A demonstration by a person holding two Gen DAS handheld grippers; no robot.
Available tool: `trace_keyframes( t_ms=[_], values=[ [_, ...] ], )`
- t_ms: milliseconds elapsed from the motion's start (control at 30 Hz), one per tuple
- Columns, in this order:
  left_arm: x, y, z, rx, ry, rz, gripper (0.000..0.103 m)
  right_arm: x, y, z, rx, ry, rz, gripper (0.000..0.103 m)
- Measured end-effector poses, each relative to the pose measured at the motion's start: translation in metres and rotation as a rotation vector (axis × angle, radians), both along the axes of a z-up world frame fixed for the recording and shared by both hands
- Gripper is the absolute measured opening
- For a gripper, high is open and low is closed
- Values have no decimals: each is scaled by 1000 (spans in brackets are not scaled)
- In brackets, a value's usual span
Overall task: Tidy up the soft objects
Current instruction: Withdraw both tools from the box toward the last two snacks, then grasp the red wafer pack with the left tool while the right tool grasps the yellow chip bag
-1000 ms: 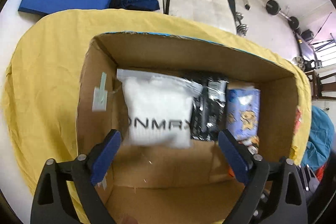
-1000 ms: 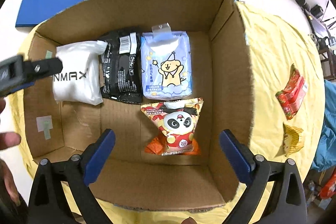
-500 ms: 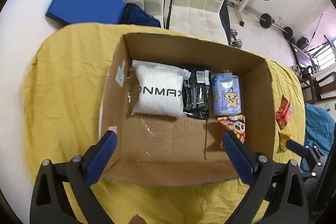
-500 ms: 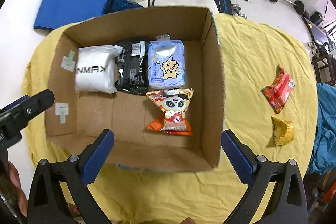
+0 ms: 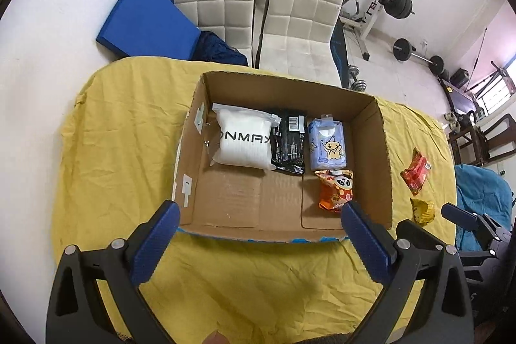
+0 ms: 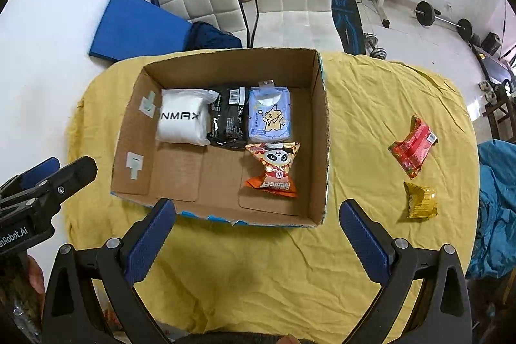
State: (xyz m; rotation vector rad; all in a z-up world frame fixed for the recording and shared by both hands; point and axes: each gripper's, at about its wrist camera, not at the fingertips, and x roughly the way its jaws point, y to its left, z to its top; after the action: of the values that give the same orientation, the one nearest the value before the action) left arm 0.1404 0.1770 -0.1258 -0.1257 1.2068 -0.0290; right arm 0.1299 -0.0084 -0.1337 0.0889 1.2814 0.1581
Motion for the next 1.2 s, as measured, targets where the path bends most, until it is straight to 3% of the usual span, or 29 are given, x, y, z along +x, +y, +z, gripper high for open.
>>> trace_keyframes(
  t_ms=[367, 567, 700, 800, 933, 1067, 1167, 1200],
  values=[
    [-11, -20, 12, 8, -10, 19, 103, -8, -37, 9, 54, -2, -26, 103],
    [-7, -61, 7, 18, 0, -38, 103, -7, -113, -6, 30, 31, -143, 103],
    [-1, -109, -8, 22, 26, -112, 103, -3, -181, -37, -50, 78, -252, 103],
    [7, -146, -23, 30, 40, -161, 103, 5, -234, -78, -101, 157, -322, 103],
    [22, -202, -51, 66, 66, -231, 103, 17, -288, -146, -56, 291, -371, 103],
    [38, -242, -77, 97, 101, -272, 103, 27, -301, -191, -14, 365, -373, 102],
    [49, -270, -95, 121, 132, -298, 103, 32, -305, -217, 22, 413, -370, 84],
    [52, -277, -99, 126, 140, -303, 103, 34, -307, -223, 18, 423, -371, 74]
  ],
)
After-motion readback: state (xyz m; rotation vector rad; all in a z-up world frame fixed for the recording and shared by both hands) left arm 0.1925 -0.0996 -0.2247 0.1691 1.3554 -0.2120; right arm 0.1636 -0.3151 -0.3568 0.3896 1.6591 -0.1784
